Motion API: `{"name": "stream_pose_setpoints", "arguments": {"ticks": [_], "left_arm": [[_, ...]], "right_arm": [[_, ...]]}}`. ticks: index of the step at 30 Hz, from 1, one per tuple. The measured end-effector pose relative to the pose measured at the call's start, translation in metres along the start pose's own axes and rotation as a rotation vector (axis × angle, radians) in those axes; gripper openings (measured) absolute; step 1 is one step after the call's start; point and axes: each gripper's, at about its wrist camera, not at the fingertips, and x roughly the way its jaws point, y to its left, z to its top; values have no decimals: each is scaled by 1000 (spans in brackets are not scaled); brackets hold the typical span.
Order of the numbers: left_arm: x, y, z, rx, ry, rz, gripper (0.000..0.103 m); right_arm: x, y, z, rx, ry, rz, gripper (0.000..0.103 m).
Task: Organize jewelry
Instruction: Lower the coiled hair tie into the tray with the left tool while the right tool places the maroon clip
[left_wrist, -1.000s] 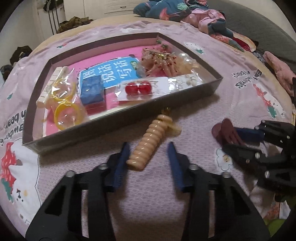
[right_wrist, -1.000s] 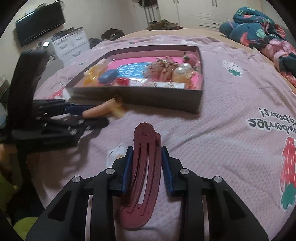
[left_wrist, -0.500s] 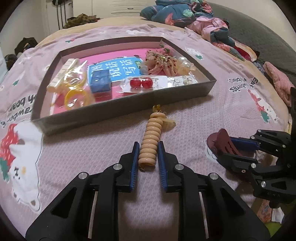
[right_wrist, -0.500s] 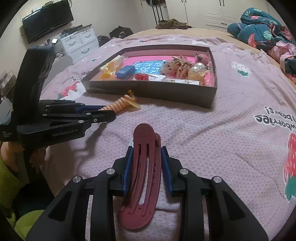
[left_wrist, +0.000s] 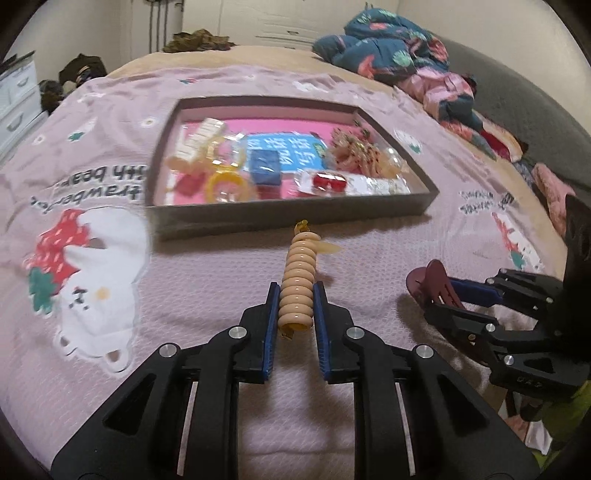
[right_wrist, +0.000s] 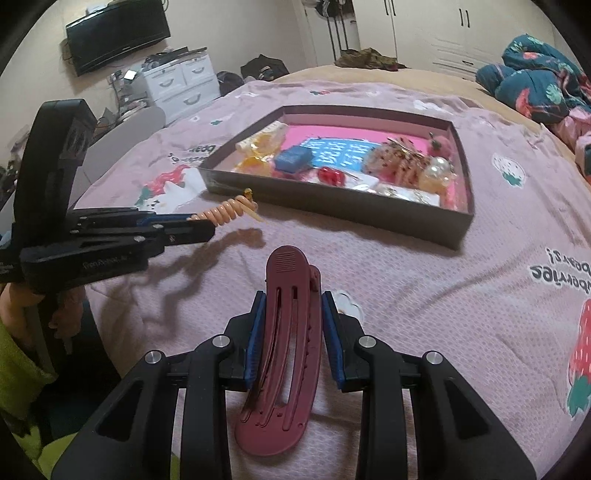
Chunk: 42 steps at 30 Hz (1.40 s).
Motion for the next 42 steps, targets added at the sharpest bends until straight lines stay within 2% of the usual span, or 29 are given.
{"name": "stream_pose_setpoints", "arguments": {"ticks": [10, 19, 32, 42], "left_arm": [[-31, 21, 10, -46, -66, 48, 11], [-41, 20, 43, -35, -119, 60, 11], [-25, -9, 96, 21, -153, 37, 11], [13, -31, 116, 44, -123, 4, 11]], "right_arm": [[-1, 15, 19, -30, -31, 17, 29], [-9, 6, 46, -34, -95, 2, 29], [-33, -47, 99, 5, -227, -89, 29], [-27, -95, 115, 45, -234, -178, 29]]}}
